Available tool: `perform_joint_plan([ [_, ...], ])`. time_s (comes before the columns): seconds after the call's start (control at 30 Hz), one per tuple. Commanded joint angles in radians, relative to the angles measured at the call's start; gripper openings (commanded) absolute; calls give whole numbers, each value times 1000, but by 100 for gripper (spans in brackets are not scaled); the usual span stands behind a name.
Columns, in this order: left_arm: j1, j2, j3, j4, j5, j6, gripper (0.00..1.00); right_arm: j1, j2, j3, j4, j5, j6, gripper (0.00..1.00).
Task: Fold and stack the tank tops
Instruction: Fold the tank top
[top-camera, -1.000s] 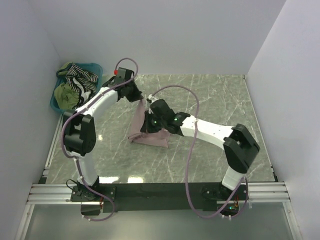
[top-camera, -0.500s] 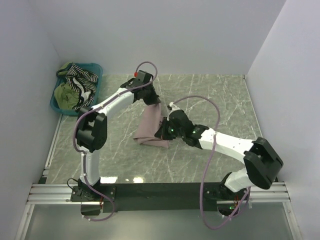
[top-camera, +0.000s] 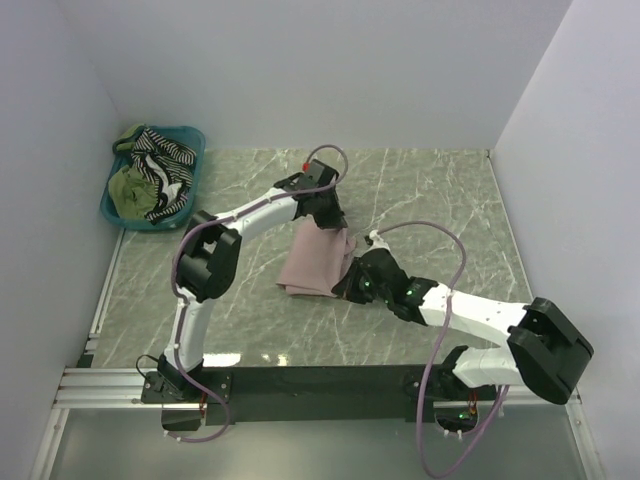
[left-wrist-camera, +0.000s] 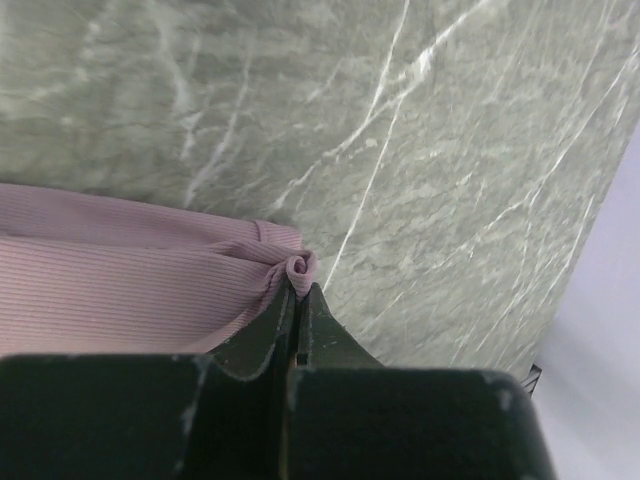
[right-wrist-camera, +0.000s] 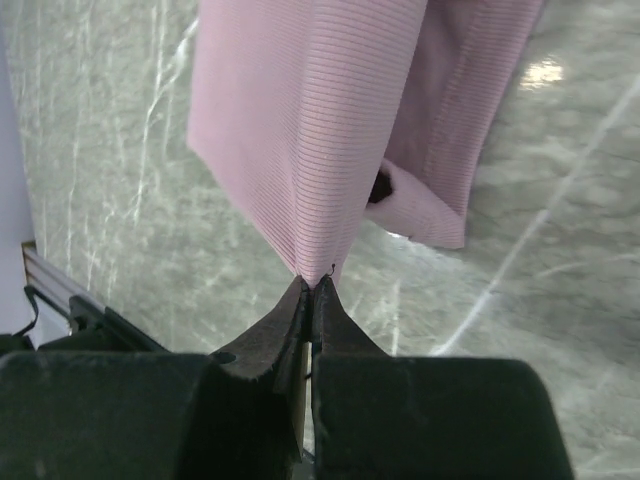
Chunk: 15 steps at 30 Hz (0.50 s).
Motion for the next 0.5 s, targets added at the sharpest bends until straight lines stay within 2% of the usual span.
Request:
perform_joint_plan([
  [0.0,-13,32,70,69,7,-14,1,-2,-43,-30,41,48,43,0],
  [0.17,-27,63,75,91,21,-11,4,-9,-55,-70,42,62,60,0],
  [0.27,-30,72,72,119,38,-2,12,-18,-55,-93,45,65,69,0],
  [0.37,-33,80,75,151,65,14,23,-25,-44,-97,36,62,72,12],
  [0.4,-33,78,75,161,74,20,30,-25,-44,-97,32,63,72,16],
  [0.43,-33,77,75,172,87,29,34,-27,-46,-95,16,66,74,26],
  [0.47,-32,72,81,186,93,37,38,-33,-52,-98,10,74,74,30],
])
